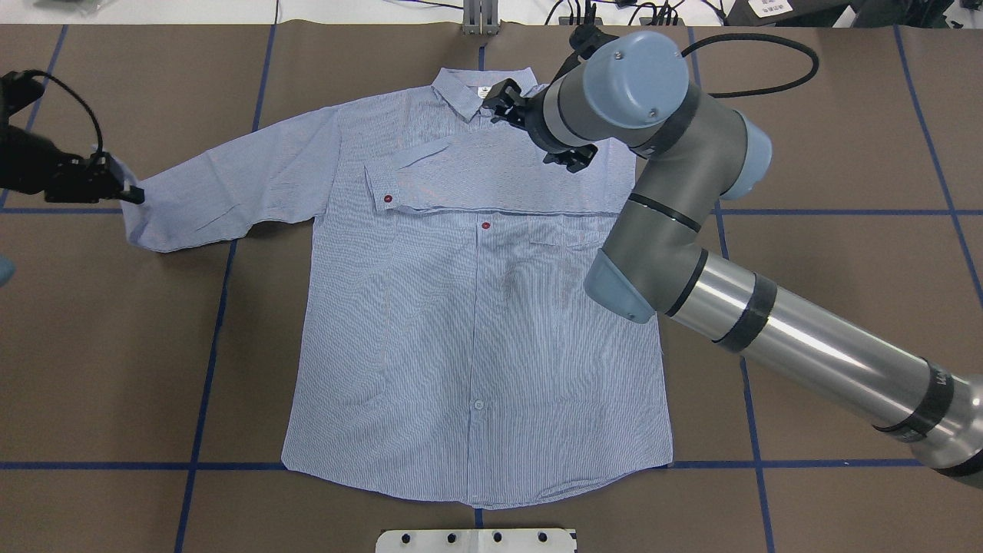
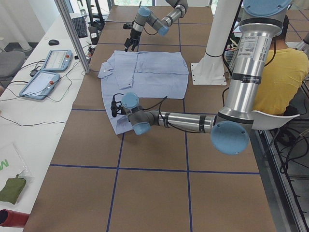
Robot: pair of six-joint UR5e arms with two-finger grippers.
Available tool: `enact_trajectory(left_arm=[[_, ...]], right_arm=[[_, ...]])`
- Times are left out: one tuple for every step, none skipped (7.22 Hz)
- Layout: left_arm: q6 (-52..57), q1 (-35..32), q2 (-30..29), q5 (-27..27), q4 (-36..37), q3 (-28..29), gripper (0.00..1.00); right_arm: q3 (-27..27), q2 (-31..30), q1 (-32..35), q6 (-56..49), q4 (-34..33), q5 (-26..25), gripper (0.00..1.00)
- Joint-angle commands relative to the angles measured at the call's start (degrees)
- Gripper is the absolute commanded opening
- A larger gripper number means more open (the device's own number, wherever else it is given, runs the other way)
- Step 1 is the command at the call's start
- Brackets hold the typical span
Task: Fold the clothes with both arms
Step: 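Fold the sleeve across with the left gripper while the right moves to the shoulder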
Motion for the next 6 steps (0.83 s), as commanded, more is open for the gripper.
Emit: enact_trajectory(left_arm=[[-2.53,2.57,-13.22,2.12,7.94,-0.12,0.0],[-4.37,5.89,-16.93,6.76,8.24,-0.38,0.0],[-6.56,9.5,-21.14,10.54,8.33,0.57,0.0],[-9.37,12.75,-25.97,14.67,8.24,3.45,0.0],[-12.53,14.78,-31.06,17.58,8.16,6.7,0.0],[-12.91,17.33,-33.73,21.01,8.07,8.39,0.0]], right_arm=[[5.79,-6.63,2.5,-3.43,-0.01,1.37,1.0],[8.26,-9.97,3.56,-7.01,-0.01,1.46,1.0],[9.76,-12.35,3.83,-9.66,0.08,1.38,1.0],[10.12,-12.81,3.83,-9.77,0.08,1.38,1.0],[10.21,-12.9,3.74,-9.77,0.08,1.46,1.0],[10.47,-13.86,3.83,-9.77,0.25,1.55,1.0]])
